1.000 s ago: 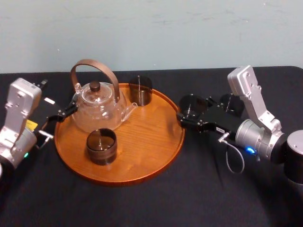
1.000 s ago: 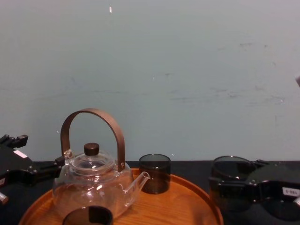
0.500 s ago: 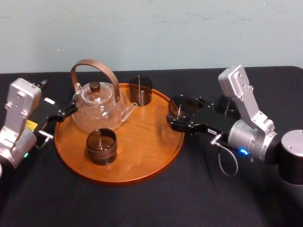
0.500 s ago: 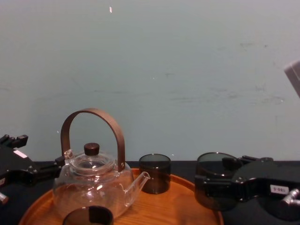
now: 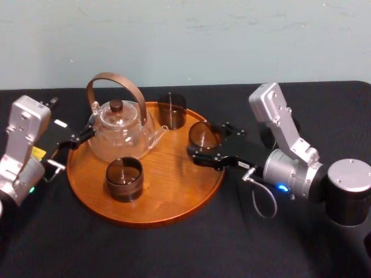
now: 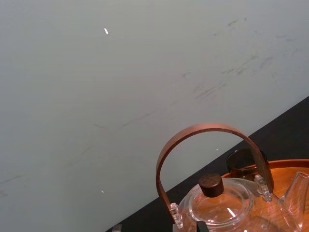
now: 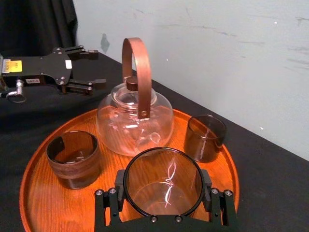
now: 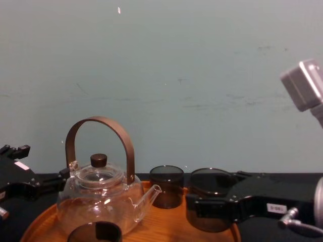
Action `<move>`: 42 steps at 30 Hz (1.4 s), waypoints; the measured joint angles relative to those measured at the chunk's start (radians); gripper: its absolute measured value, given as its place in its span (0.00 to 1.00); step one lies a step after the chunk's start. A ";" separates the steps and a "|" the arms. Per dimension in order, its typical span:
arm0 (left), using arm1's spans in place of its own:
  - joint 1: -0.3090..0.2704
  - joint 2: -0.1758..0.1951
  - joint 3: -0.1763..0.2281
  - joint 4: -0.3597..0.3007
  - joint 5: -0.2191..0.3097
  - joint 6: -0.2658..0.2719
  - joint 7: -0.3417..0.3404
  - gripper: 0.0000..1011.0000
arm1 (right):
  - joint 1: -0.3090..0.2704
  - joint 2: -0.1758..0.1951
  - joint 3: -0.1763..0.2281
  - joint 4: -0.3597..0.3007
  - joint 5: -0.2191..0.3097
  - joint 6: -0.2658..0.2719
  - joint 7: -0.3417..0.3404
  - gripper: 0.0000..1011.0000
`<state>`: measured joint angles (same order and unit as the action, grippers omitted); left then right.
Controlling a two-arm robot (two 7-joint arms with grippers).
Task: Pick up the glass from the table and place it on the tray.
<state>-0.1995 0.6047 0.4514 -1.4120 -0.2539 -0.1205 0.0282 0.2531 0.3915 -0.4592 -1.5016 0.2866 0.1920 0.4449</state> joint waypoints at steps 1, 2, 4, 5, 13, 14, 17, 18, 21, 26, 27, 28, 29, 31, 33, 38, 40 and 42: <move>0.000 0.000 0.000 0.000 0.000 0.000 0.000 0.99 | 0.005 -0.004 -0.005 0.006 0.000 -0.002 0.002 0.90; 0.000 0.000 0.000 0.000 0.000 0.000 0.000 0.99 | 0.007 -0.006 -0.008 0.009 0.000 -0.002 0.003 0.90; 0.000 0.000 0.000 0.000 0.000 0.000 0.000 0.99 | 0.013 -0.013 -0.017 0.018 -0.001 -0.003 0.005 0.90; 0.000 0.000 0.000 0.000 0.000 0.000 0.000 0.99 | 0.015 -0.015 -0.020 0.021 -0.001 -0.004 0.006 0.90; 0.000 0.000 0.000 0.000 0.000 0.000 0.000 0.99 | 0.029 -0.033 -0.046 0.046 -0.002 -0.007 0.015 0.90; 0.000 0.000 0.000 0.000 0.000 0.000 0.000 0.99 | 0.029 -0.033 -0.046 0.046 -0.002 -0.007 0.015 0.90; 0.000 0.000 0.000 0.000 0.000 0.000 0.000 0.99 | 0.030 -0.038 -0.055 0.053 -0.002 -0.008 0.018 0.90; 0.000 0.000 0.000 0.000 0.000 0.000 0.000 0.99 | 0.031 -0.038 -0.057 0.055 -0.002 -0.008 0.019 0.90; 0.000 0.000 0.000 0.000 0.000 0.000 0.000 0.99 | 0.033 -0.043 -0.067 0.064 -0.003 -0.008 0.023 0.90; 0.000 0.000 0.000 0.000 0.000 0.000 0.000 0.99 | 0.040 -0.053 -0.083 0.084 -0.007 -0.009 0.028 0.90; 0.000 0.000 0.000 0.000 0.000 0.000 0.000 0.99 | 0.041 -0.055 -0.086 0.087 -0.008 -0.010 0.029 0.90; 0.000 0.000 0.000 0.000 0.000 0.000 0.000 0.99 | 0.043 -0.058 -0.090 0.094 -0.010 -0.010 0.030 0.90; 0.000 0.000 0.000 0.000 0.000 0.000 0.000 0.99 | 0.043 -0.058 -0.090 0.094 -0.010 -0.010 0.030 0.90; 0.000 0.000 0.000 0.000 0.000 0.000 0.000 0.99 | 0.047 -0.063 -0.097 0.103 -0.013 -0.011 0.032 0.90; 0.000 0.000 0.000 0.000 0.000 0.000 0.000 0.99 | 0.050 -0.069 -0.102 0.112 -0.015 -0.012 0.033 0.90; 0.000 0.000 0.000 0.000 0.000 0.000 0.000 0.99 | 0.057 -0.078 -0.110 0.131 -0.019 -0.015 0.036 0.90; 0.000 0.000 0.000 0.000 0.000 0.000 0.000 0.99 | 0.059 -0.082 -0.113 0.140 -0.019 -0.017 0.038 0.90; 0.000 0.000 0.000 0.000 0.000 0.000 0.000 0.99 | 0.062 -0.086 -0.116 0.148 -0.020 -0.018 0.040 0.90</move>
<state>-0.1995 0.6047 0.4514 -1.4120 -0.2539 -0.1205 0.0283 0.3147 0.3052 -0.5751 -1.3540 0.2667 0.1745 0.4846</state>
